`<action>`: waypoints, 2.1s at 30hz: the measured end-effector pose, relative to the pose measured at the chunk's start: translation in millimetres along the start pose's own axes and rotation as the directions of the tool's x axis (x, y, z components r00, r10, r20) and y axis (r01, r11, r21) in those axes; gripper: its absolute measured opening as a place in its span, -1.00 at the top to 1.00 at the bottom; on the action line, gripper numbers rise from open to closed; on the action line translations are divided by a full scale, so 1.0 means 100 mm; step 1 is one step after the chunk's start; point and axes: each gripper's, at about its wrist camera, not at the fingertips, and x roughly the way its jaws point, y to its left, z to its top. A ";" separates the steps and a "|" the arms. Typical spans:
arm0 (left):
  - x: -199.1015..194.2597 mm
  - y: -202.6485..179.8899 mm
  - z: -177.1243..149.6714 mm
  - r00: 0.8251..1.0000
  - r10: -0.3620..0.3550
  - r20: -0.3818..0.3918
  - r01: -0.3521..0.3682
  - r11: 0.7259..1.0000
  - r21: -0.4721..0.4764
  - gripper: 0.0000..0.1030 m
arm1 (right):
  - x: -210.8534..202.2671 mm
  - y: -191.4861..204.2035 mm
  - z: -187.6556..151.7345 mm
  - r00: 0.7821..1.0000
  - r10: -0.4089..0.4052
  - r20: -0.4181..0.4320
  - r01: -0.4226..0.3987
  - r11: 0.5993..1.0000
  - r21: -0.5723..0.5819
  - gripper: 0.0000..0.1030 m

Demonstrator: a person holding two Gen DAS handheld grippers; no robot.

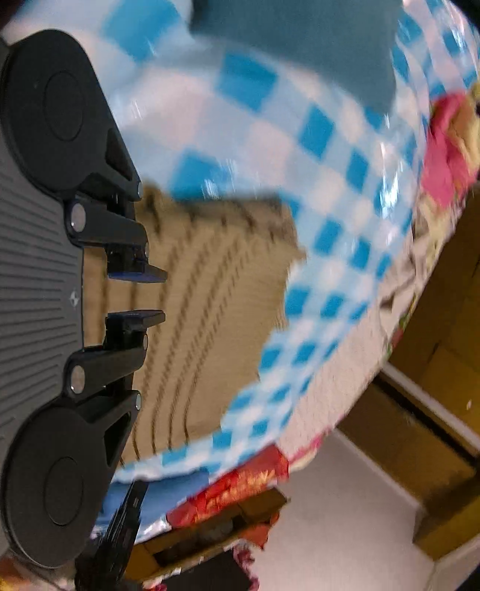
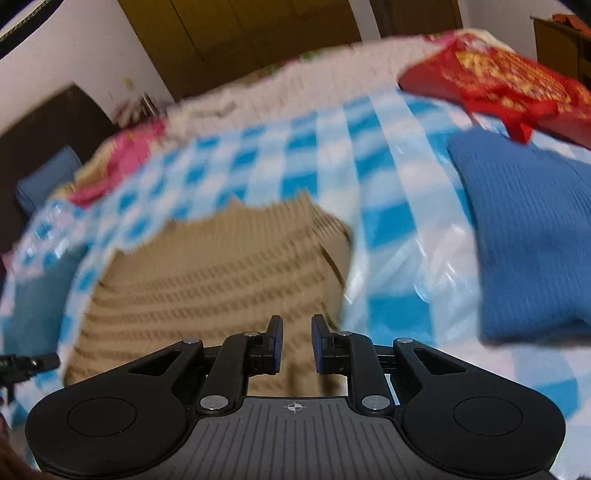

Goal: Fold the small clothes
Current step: 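Grasp the sweater hem with the left gripper while the right gripper grasps it too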

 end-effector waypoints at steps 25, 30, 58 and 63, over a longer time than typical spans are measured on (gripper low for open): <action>0.30 0.28 -0.36 0.990 0.106 0.093 -0.099 0.992 -0.083 0.64 | 0.56 0.01 -0.10 0.989 -0.137 0.051 0.135 0.990 0.040 0.69; 0.28 0.16 -0.37 0.985 0.116 0.128 -0.112 0.993 -0.033 0.64 | 0.32 0.28 -0.21 0.989 -0.099 0.108 0.103 0.994 -0.032 0.69; 0.54 -0.09 -0.50 0.954 0.287 0.081 -0.297 0.938 0.178 0.58 | 0.62 0.26 -0.75 0.997 -0.061 0.043 0.061 0.998 -0.007 0.78; 0.57 -0.14 -0.52 0.947 0.311 0.084 -0.322 0.923 0.210 0.58 | 0.61 0.16 -0.75 0.997 -0.063 0.051 0.061 0.997 0.043 0.92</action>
